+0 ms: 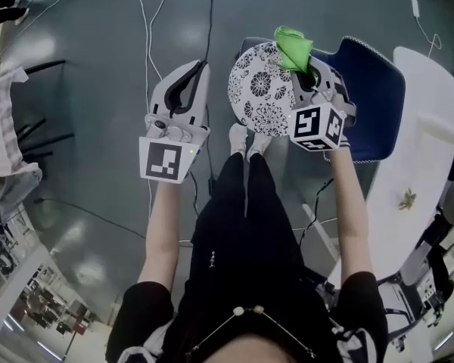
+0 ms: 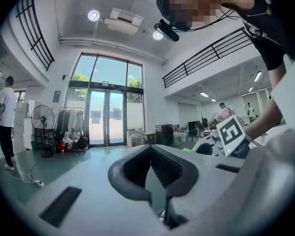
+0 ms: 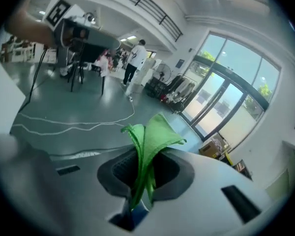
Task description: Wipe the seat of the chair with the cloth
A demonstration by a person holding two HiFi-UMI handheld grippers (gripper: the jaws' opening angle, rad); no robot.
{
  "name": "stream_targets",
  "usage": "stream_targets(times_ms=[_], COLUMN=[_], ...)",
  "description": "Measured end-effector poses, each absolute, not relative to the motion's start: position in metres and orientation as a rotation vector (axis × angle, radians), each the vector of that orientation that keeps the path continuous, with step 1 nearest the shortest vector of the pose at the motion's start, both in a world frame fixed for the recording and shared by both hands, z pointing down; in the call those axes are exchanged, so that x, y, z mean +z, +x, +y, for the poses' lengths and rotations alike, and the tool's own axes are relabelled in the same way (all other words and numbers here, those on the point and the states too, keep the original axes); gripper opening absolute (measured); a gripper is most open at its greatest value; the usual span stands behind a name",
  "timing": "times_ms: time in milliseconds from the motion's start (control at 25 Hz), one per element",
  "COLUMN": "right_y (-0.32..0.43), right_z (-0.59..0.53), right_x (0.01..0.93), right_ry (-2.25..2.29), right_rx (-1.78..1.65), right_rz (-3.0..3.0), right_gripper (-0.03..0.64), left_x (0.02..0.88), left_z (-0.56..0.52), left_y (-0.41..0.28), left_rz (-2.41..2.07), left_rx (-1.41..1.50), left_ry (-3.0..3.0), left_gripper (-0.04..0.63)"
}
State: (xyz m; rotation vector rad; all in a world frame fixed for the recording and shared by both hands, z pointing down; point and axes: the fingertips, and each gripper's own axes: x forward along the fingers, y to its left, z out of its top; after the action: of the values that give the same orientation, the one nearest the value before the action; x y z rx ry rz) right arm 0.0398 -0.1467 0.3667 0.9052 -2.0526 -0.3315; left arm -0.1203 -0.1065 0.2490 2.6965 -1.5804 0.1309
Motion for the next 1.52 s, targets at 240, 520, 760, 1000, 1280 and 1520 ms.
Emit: stream_targets(times_ms=[240, 520, 760, 1000, 1280, 1520], right_y=[0.017, 0.0, 0.0, -0.002, -0.011, -0.008], right_z=[-0.173, -0.182, -0.183, -0.192, -0.161, -0.108], right_x=[0.494, 0.605, 0.666, 0.703, 0.725, 0.733], right_ry=[0.627, 0.442, 0.37, 0.365, 0.266, 0.116], right_rx=[-0.552, -0.674, -0.668, -0.661, -0.65, -0.7], right_rz=[-1.834, -1.694, -1.659, -1.635, -1.663, -1.637], right_gripper=[0.051, 0.051, 0.051, 0.051, 0.051, 0.051], left_x=[0.329, 0.39, 0.405, 0.415, 0.425, 0.425], left_z=[-0.118, -0.116, -0.117, -0.112, -0.112, -0.117], left_y=[-0.115, -0.1, -0.1, -0.097, -0.1, -0.103], left_rz=[-1.508, -1.406, -1.426, -1.414, -1.412, -1.431], left_rx=[0.217, 0.217, 0.122, 0.102, 0.123, 0.079], left_ry=[2.652, 2.625, 2.573, 2.555, 2.547, 2.535], left_gripper=[0.006, 0.006, 0.006, 0.006, 0.006, 0.006])
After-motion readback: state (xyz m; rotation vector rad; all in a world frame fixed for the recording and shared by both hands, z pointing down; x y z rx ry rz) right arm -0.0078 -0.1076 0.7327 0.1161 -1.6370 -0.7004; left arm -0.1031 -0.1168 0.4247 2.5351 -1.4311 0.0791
